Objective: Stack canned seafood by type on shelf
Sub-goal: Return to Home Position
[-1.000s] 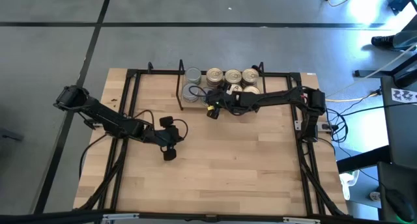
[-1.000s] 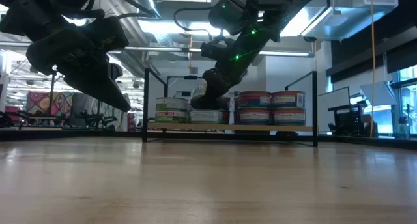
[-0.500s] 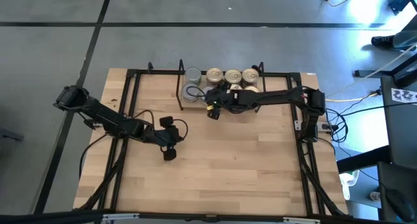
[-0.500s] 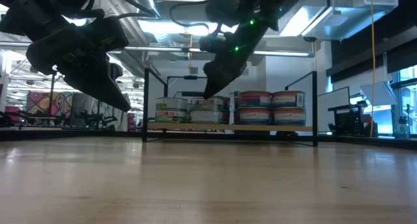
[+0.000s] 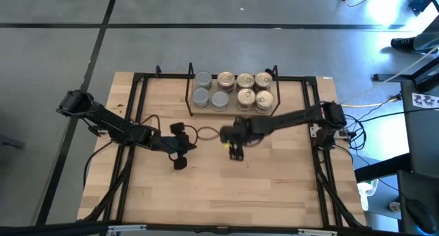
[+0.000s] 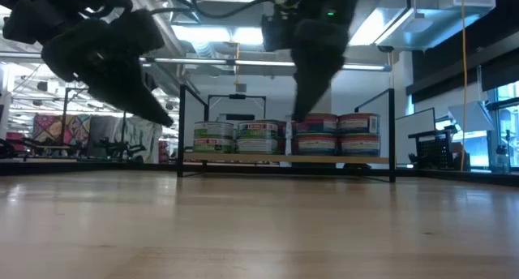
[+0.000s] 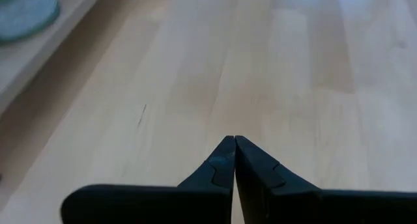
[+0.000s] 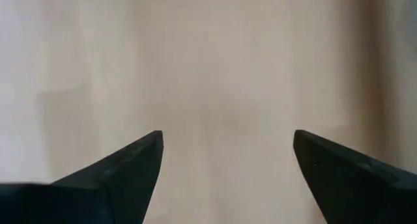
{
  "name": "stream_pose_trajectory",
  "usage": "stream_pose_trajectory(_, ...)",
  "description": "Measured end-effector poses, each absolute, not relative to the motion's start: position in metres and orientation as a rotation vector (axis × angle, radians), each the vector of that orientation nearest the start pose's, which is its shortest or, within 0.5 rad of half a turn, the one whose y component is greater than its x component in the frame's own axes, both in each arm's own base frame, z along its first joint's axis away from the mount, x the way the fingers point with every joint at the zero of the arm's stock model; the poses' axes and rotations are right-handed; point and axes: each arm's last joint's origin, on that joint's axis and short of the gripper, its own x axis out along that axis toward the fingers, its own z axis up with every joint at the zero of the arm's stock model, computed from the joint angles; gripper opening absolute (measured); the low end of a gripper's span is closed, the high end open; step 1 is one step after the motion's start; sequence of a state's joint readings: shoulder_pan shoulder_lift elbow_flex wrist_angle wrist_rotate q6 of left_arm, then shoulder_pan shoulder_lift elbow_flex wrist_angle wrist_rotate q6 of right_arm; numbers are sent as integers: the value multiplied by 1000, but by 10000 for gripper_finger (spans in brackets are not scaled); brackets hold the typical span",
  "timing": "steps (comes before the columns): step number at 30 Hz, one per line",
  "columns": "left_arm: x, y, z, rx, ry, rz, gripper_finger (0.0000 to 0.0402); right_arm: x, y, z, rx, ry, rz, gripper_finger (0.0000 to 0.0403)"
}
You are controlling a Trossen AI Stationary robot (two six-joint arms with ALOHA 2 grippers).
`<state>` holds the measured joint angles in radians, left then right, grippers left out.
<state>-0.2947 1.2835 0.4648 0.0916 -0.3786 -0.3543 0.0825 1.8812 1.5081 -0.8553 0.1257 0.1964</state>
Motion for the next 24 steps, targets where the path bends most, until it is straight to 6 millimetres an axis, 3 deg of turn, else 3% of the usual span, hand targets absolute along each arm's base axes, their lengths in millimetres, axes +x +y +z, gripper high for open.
stream_pose_trajectory(6,226,-58,164,-61,568,161,8,366,74,207,-43,1246,-171,322)
stream_pose_trajectory(12,230,-59,170,-15,497,130,5,334,103,209,-128,1191,-103,215)
stream_pose_trajectory(18,231,-59,171,-7,494,116,3,276,89,209,-45,1040,-13,86)
stream_pose_trajectory(24,232,-59,172,-6,478,115,3,223,61,211,68,729,86,7)
